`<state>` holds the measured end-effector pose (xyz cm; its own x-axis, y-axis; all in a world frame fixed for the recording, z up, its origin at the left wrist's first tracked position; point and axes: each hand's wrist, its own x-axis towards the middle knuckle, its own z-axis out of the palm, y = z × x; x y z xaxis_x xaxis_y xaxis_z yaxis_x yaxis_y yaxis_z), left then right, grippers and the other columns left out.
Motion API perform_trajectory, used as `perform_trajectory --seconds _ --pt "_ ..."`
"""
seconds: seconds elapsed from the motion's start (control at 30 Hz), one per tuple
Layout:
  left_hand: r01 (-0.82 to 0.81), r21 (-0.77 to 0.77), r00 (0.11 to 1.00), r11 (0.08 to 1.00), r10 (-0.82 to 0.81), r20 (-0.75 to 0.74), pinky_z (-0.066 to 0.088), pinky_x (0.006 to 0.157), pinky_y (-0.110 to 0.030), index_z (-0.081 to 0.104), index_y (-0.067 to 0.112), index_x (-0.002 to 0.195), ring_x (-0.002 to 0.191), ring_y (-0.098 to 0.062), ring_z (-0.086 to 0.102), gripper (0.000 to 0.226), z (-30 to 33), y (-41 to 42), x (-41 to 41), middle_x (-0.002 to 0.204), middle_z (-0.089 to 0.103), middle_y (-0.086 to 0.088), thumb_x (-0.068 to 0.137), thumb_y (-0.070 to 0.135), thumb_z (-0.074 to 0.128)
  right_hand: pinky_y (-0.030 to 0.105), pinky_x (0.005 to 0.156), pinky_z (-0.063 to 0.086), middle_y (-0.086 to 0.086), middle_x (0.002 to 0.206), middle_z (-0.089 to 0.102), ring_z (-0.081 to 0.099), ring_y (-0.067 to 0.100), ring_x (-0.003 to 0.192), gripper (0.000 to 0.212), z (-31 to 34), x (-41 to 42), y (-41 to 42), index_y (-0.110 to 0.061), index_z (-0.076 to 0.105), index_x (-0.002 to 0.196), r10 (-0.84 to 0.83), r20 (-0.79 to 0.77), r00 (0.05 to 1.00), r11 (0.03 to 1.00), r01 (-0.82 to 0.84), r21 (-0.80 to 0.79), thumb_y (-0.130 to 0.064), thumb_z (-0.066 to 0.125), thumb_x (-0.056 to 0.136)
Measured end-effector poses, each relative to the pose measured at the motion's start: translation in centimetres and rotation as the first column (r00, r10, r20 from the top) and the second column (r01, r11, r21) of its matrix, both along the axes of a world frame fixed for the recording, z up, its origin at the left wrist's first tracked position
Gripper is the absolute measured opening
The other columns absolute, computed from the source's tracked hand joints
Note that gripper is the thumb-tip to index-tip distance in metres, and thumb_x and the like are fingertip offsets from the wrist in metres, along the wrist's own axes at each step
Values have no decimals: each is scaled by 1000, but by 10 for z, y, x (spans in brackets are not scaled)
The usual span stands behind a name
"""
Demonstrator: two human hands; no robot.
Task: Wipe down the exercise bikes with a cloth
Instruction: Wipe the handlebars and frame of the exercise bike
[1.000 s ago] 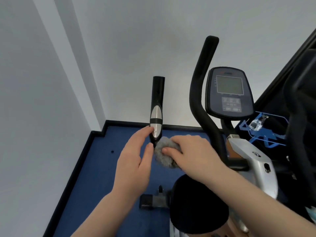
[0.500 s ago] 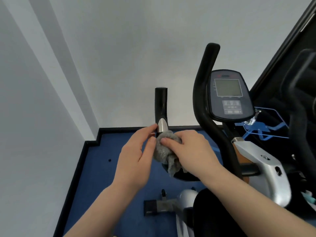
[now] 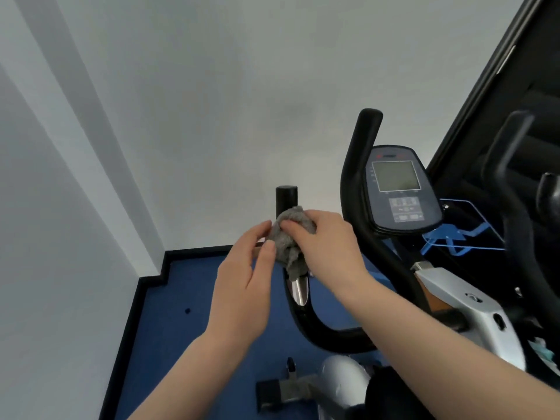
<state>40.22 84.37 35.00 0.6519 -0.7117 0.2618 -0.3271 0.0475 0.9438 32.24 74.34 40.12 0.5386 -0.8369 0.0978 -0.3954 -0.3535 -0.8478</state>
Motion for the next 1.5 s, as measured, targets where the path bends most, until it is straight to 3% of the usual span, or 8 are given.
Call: perform_trajectory --seconds 0.4,0.53,0.67,0.83,1.0,1.27,1.37,1.5 --pt "85 89 994 992 -91 62 37 90 -4 29 46 141 119 13 44 56 -11 4 -15 130 46 34 90 42 50 14 84 50 -14 94 73 65 -3 92 21 -5 12 -24 -27 68 107 122 288 950 988 -89 -128 -19 63 88" --pt "72 107 991 992 -84 106 38 105 -25 31 38 144 128 8 38 56 -14 4 -19 144 38 26 90 35 48 32 93 48 -3 111 70 63 13 104 27 28 19 -42 -19 66 115 313 -109 944 813 -325 -482 -18 61 88" --pt "48 111 992 993 -61 114 39 106 -32 34 36 143 127 5 41 54 -15 4 -20 143 41 22 92 28 50 38 97 44 -2 123 66 59 20 113 31 47 22 -54 -18 65 119 355 -484 800 637 -586 -501 -18 61 88" --pt "29 115 992 993 -43 122 37 107 -28 41 42 137 128 7 41 49 -17 13 -24 136 48 27 92 26 50 14 75 47 -16 89 70 62 -7 82 28 -3 -3 -20 -30 66 111 146 73 987 964 -125 -234 -25 66 84" --pt "-14 115 995 993 3 100 36 100 -16 50 51 121 119 15 44 44 -17 18 -24 124 55 32 93 17 51 15 53 42 -9 60 65 57 -4 56 22 -14 -2 -19 -21 68 70 71 28 997 997 -70 -37 -37 62 85" --pt "-166 78 976 983 153 153 44 81 -13 61 42 106 93 1 61 26 -10 19 -21 106 63 29 90 25 49 21 68 51 -7 82 69 64 6 77 22 -16 11 -12 -20 67 91 46 42 998 999 -45 -31 -40 63 83" --pt "-195 -9 966 981 194 172 43 81 -9 60 35 106 102 4 58 25 2 10 -2 104 64 23 87 24 47 15 49 49 -5 64 69 63 1 57 28 -15 -1 -19 -15 70 74 119 -83 989 991 -113 69 -43 65 80" --pt "-62 -22 949 998 66 309 34 86 -2 56 31 122 116 7 48 35 20 -5 22 122 57 19 90 22 44 31 65 57 1 68 73 69 13 66 29 -3 10 -21 -13 71 76 70 -12 997 992 -68 105 -41 67 79"
